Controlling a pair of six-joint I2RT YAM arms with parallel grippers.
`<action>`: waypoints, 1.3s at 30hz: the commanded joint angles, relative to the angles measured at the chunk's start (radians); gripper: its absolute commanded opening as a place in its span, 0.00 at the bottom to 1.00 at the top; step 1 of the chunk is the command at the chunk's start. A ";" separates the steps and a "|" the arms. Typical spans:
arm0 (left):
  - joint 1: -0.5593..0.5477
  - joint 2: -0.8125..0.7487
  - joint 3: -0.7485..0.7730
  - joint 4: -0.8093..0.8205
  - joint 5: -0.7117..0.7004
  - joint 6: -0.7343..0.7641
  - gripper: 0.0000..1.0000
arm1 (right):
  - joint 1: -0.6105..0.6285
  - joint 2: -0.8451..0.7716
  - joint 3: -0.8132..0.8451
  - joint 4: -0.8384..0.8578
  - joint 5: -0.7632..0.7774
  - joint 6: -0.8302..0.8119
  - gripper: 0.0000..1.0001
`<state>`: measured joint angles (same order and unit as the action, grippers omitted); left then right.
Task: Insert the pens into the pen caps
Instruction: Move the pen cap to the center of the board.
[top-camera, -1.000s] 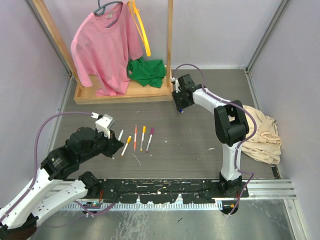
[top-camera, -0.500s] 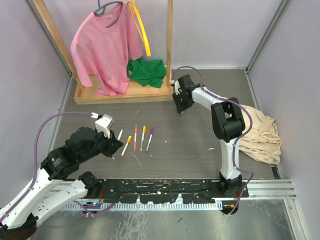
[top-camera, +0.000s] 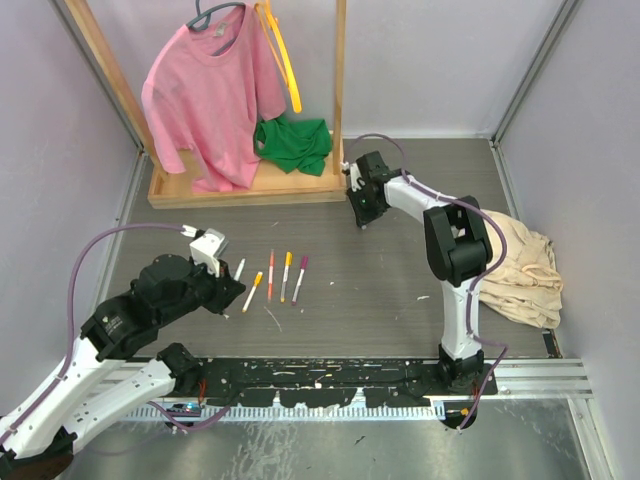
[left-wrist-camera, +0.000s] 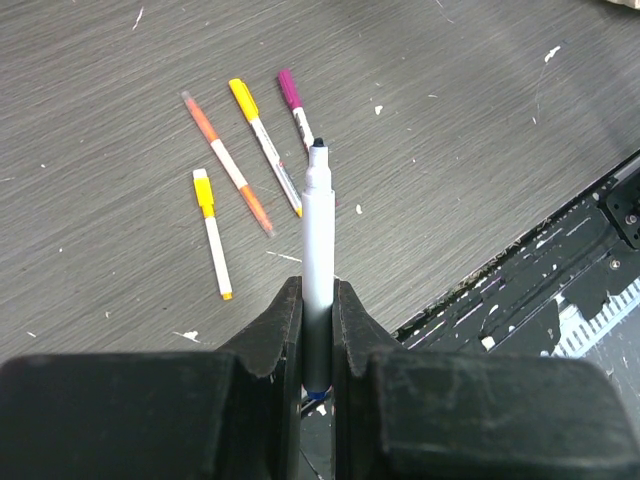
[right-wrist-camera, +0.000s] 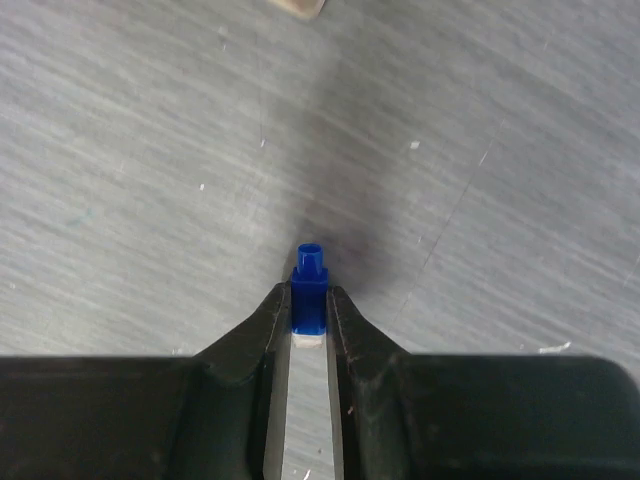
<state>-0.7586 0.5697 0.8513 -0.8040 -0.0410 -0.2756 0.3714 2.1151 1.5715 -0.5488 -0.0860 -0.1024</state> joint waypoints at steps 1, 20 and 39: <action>0.004 -0.017 0.021 0.028 -0.014 0.010 0.00 | 0.016 -0.174 -0.080 0.066 -0.001 0.027 0.06; 0.003 0.004 0.011 0.052 -0.001 0.015 0.00 | 0.160 -0.915 -0.812 0.578 -0.371 -0.314 0.00; 0.003 -0.011 0.010 0.048 -0.020 0.014 0.00 | 0.409 -0.707 -0.681 -0.059 -0.411 -1.034 0.04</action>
<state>-0.7586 0.5724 0.8513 -0.8013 -0.0486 -0.2722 0.7380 1.3758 0.8402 -0.5308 -0.5369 -1.0382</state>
